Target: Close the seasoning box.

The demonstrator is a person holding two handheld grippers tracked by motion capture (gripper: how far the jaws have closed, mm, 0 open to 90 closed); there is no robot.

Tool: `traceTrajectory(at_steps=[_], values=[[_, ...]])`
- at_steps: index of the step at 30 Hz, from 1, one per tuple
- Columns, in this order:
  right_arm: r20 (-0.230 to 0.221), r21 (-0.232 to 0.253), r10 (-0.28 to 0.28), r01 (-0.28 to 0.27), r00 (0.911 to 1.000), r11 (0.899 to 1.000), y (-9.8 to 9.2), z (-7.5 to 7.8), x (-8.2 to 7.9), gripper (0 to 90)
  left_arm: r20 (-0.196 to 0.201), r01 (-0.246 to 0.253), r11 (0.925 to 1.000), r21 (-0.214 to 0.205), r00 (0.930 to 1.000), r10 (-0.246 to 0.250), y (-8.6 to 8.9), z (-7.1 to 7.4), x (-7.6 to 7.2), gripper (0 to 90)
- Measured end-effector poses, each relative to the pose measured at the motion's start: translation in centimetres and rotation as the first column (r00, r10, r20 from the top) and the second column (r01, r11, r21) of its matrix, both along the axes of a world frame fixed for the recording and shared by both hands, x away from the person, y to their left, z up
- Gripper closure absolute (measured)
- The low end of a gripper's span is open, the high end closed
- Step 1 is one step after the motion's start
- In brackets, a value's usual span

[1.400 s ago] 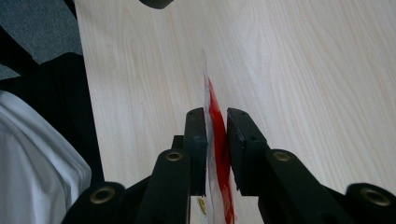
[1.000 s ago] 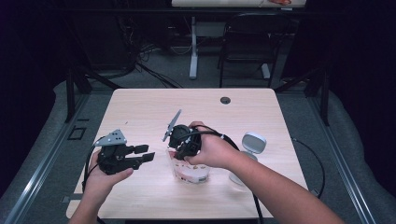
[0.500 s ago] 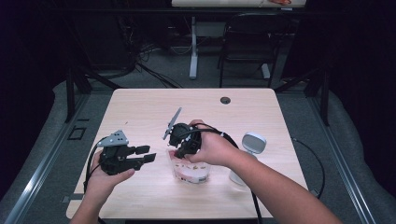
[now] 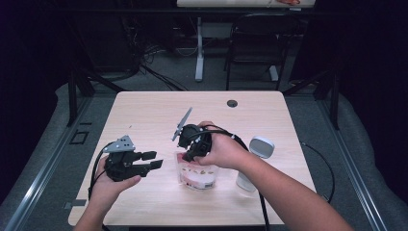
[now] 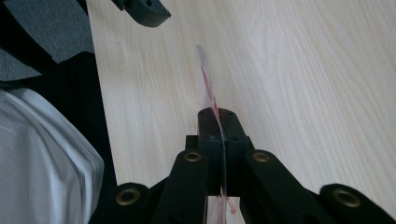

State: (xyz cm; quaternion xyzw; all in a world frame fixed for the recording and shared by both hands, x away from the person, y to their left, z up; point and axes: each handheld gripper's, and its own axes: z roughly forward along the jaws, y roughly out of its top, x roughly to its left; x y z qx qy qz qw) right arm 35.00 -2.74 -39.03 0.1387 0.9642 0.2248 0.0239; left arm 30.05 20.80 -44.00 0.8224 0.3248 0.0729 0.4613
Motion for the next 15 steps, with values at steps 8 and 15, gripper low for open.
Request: traceTrajectory(at_steps=[8,15], values=[[-0.033,0.082,-0.007,0.010,0.9994,0.997,-1.3,0.7,0.2,90.0,0.006,0.024,0.9997,0.010,0.9997,-0.024,-0.5,-0.2,0.0,55.4],[-0.045,0.126,-0.016,0.022,0.9988,0.992,-2.3,0.9,0.1,90.0,0.016,0.026,0.9995,0.016,0.9995,-0.026,-1.0,-0.6,-0.1,54.3]])
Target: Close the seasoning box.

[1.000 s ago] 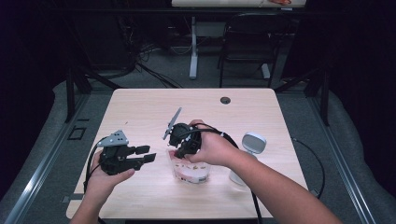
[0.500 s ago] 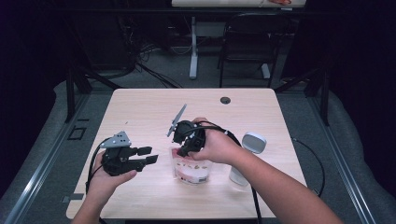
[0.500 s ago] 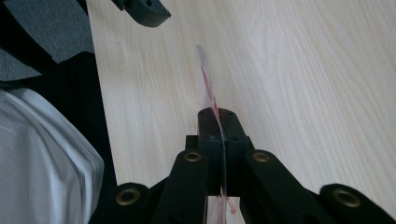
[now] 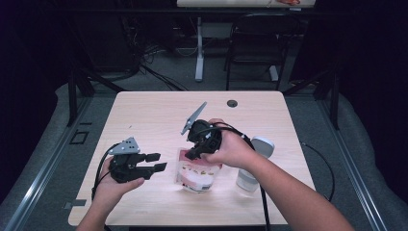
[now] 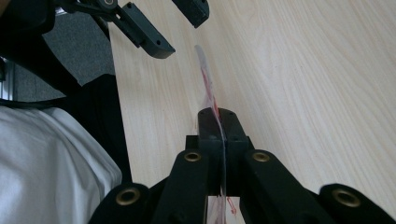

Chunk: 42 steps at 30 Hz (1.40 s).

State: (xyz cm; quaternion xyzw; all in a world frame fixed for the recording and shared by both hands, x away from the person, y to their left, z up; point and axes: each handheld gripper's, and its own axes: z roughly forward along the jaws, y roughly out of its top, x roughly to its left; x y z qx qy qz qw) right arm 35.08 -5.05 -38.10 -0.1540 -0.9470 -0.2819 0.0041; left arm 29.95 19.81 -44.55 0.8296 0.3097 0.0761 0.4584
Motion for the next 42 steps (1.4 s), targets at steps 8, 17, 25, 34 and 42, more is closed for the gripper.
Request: traceTrajectory(at_steps=[8,17,25,34,42], values=[[0.002,0.038,-0.017,0.017,0.9999,0.999,-1.4,0.3,0.0,90.0,-0.009,0.030,0.9995,-0.003,0.9995,-0.030,-0.4,-0.6,0.3,51.8],[0.001,0.047,-0.011,0.011,0.9999,0.999,-2.2,0.7,-0.5,90.0,-0.003,0.066,0.9978,0.006,0.9978,-0.066,-1.1,-1.0,0.3,49.6],[-0.003,0.060,-0.011,0.012,0.9999,0.998,-2.8,1.4,-0.8,90.0,-0.005,0.093,0.9956,0.009,0.9957,-0.093,-1.8,-1.4,0.2,48.2],[-0.004,0.059,-0.019,0.019,0.9998,0.998,-3.4,2.2,-0.8,90.0,0.007,0.120,0.9926,-0.016,0.9928,-0.120,-2.4,-1.6,0.1,47.7],[-0.004,0.080,-0.024,0.024,0.9997,0.996,-4.1,2.9,-0.8,90.0,0.010,0.144,0.9893,-0.020,0.9895,-0.144,-3.2,-1.9,0.2,45.9]])
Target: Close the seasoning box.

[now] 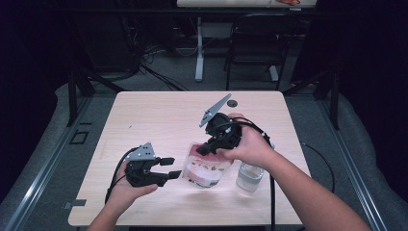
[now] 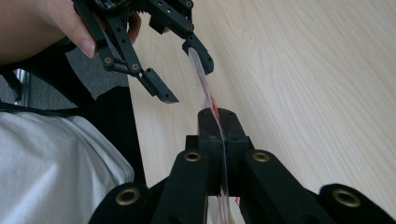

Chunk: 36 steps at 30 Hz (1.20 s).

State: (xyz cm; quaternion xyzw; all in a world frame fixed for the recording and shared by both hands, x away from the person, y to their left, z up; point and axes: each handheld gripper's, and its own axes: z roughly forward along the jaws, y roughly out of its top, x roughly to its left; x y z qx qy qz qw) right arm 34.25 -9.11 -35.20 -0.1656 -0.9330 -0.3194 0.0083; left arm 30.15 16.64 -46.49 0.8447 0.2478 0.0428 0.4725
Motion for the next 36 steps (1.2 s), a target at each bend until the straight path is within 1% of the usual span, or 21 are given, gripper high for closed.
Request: traceTrajectory(at_steps=[1,2,3,7,8,10,11,15,16,20,22,27,28,29,30,36], values=[[0.003,0.003,-0.008,0.008,1.0000,1.000,-0.1,0.1,-0.1,90.0,-0.003,0.005,1.0000,-0.001,1.0000,-0.005,-0.1,-0.1,0.0,45.4],[0.005,0.003,-0.002,0.002,1.0000,1.000,-0.2,0.2,0.0,90.0,-0.005,0.012,0.9999,-0.001,0.9999,-0.012,-0.3,-0.2,0.1,45.3],[0.005,0.016,-0.011,0.011,0.9999,1.000,-0.3,0.3,-0.1,90.0,-0.006,0.017,0.9998,0.003,0.9998,-0.017,-0.5,-0.3,0.1,44.9],[0.008,0.020,-0.014,0.014,0.9999,1.000,-0.7,0.7,-0.2,90.0,-0.012,0.030,0.9995,0.012,0.9995,-0.030,-1.1,-0.7,0.3,44.8],[0.012,0.013,-0.011,0.011,0.9999,1.000,-0.7,0.8,-0.2,90.0,-0.017,0.030,0.9995,0.010,0.9994,-0.030,-1.4,-0.9,0.4,44.9],[0.009,0.027,-0.014,0.013,0.9999,1.000,-0.8,0.9,-0.3,90.0,-0.022,0.034,0.9994,0.011,0.9992,-0.034,-1.5,-1.0,0.5,44.9],[0.014,0.019,-0.009,0.009,0.9999,1.000,-0.9,1.0,-0.3,90.0,-0.023,0.047,0.9988,0.016,0.9986,-0.047,-1.9,-1.2,0.6,44.9],[0.014,0.025,-0.010,0.010,0.9998,1.000,-1.0,1.1,-0.4,90.0,-0.024,0.063,0.9976,0.027,0.9978,-0.062,-2.5,-1.5,0.8,44.8],[0.020,0.026,-0.007,0.006,0.9998,1.000,-1.0,1.2,-0.5,90.0,-0.023,0.068,0.9974,0.023,0.9975,-0.067,-2.8,-1.7,0.8,44.7],[0.020,0.033,-0.009,0.009,0.9998,0.999,-1.0,1.2,-0.5,90.0,-0.022,0.077,0.9968,0.023,0.9968,-0.076,-3.1,-1.8,0.9,44.7],[0.020,0.027,-0.010,0.010,0.9997,1.000,-1.1,1.3,-0.5,90.0,-0.020,0.080,0.9965,0.023,0.9966,-0.080,-3.2,-1.8,1.0,44.6],[0.020,0.034,-0.005,0.005,0.9998,0.999,-1.1,1.3,-0.6,90.0,-0.028,0.088,0.9959,0.022,0.9958,-0.088,-3.5,-2.1,1.2,43.9],[0.025,0.027,0.000,0.000,0.9997,1.000,-1.2,1.4,-0.5,90.0,-0.034,0.091,0.9956,0.023,0.9954,-0.090,-3.6,-2.1,1.3,44.0],[0.025,0.028,-0.003,0.002,0.9997,1.000,-1.2,1.4,-0.5,90.0,-0.034,0.092,0.9953,0.032,0.9953,-0.091,-3.7,-2.2,1.3,44.0],[0.025,0.036,-0.008,0.007,0.9997,0.999,-1.2,1.5,-0.6,90.0,-0.036,0.099,0.9947,0.028,0.9946,-0.098,-3.8,-2.2,1.3,44.0],[0.034,0.033,0.002,-0.004,0.9994,0.999,-1.3,1.9,-0.7,90.0,-0.044,0.114,0.9933,0.022,0.9926,-0.113,-4.4,-2.5,1.5,43.8]])
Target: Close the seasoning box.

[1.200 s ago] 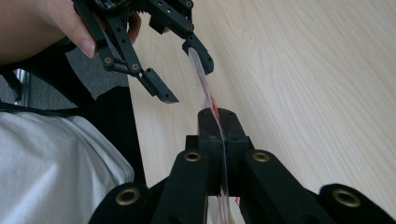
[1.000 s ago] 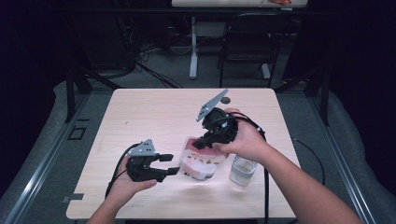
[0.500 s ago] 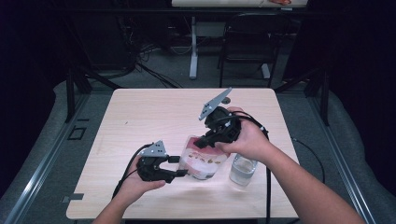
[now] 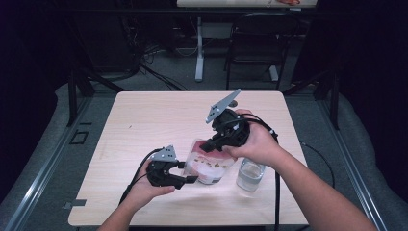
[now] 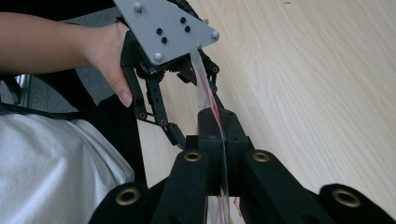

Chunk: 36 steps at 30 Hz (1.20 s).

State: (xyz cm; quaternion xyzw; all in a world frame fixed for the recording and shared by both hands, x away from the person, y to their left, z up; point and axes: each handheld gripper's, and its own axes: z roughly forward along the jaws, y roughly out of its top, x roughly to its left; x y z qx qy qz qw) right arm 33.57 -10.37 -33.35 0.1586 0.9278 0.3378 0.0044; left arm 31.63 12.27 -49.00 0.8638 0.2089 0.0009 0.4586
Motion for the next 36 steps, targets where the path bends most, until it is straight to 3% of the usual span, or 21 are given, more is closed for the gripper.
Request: traceTrajectory(at_steps=[14,26,36], values=[[0.010,0.008,-0.001,0.001,1.0000,1.000,-0.1,0.4,-0.2,90.0,0.000,0.011,0.9994,0.032,0.9999,-0.011,-0.6,-1.4,0.5,43.6],[0.026,0.001,0.017,-0.017,0.9995,1.000,0.0,0.3,-0.5,90.0,0.011,0.001,0.9995,0.032,0.9999,-0.001,-0.1,-1.9,0.7,60.4],[0.025,0.010,0.009,-0.010,0.9996,1.000,-0.5,0.4,-0.4,90.0,-0.032,0.038,0.9992,0.007,0.9987,-0.038,0.4,-1.8,0.8,66.2]])
